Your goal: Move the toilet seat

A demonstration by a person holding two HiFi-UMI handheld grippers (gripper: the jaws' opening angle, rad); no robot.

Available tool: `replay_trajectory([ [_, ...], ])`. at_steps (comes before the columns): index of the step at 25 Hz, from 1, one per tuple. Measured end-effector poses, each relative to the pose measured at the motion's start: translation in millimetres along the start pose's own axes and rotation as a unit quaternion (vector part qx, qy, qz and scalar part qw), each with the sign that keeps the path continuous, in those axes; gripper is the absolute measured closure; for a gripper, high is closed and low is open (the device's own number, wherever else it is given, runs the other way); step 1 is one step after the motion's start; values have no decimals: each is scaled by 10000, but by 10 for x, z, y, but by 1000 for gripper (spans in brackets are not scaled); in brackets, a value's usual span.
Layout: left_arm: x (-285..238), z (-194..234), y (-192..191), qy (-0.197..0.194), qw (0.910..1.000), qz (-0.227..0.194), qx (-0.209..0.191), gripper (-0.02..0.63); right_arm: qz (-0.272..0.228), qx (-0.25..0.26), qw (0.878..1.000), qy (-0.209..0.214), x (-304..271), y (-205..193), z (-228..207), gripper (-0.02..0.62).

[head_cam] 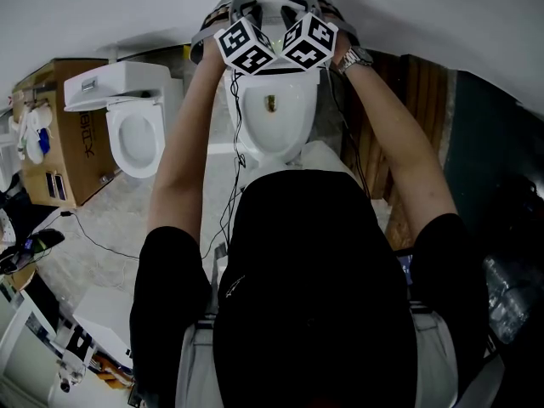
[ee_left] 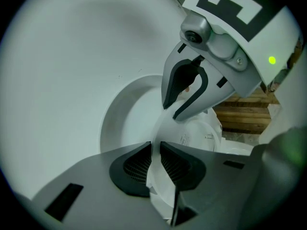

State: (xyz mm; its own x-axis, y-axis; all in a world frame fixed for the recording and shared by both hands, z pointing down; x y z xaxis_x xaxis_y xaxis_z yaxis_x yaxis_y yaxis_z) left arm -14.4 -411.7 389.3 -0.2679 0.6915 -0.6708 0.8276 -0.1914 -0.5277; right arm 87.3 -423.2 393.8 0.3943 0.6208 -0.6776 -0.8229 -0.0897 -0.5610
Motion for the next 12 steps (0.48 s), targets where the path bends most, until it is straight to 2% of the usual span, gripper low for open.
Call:
replay_trajectory([
  [12,-90,48,-23,176,9997,-58,162,537,-90,-315,9994,-57,-88,-10,-75,491],
])
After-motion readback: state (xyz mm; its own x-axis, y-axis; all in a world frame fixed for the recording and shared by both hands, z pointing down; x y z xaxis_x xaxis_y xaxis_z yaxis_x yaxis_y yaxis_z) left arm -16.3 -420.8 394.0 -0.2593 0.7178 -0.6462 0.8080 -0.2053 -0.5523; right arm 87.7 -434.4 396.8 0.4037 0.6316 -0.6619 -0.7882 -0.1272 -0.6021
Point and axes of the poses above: the fingertips, and each gripper's own axes: x backward along the fingers, z to its left, y out of its top, the point moved 9 cm from there along x, backward along the fingers, and after that the axes turned 2 degrees about -z, right-handed, at the moved point
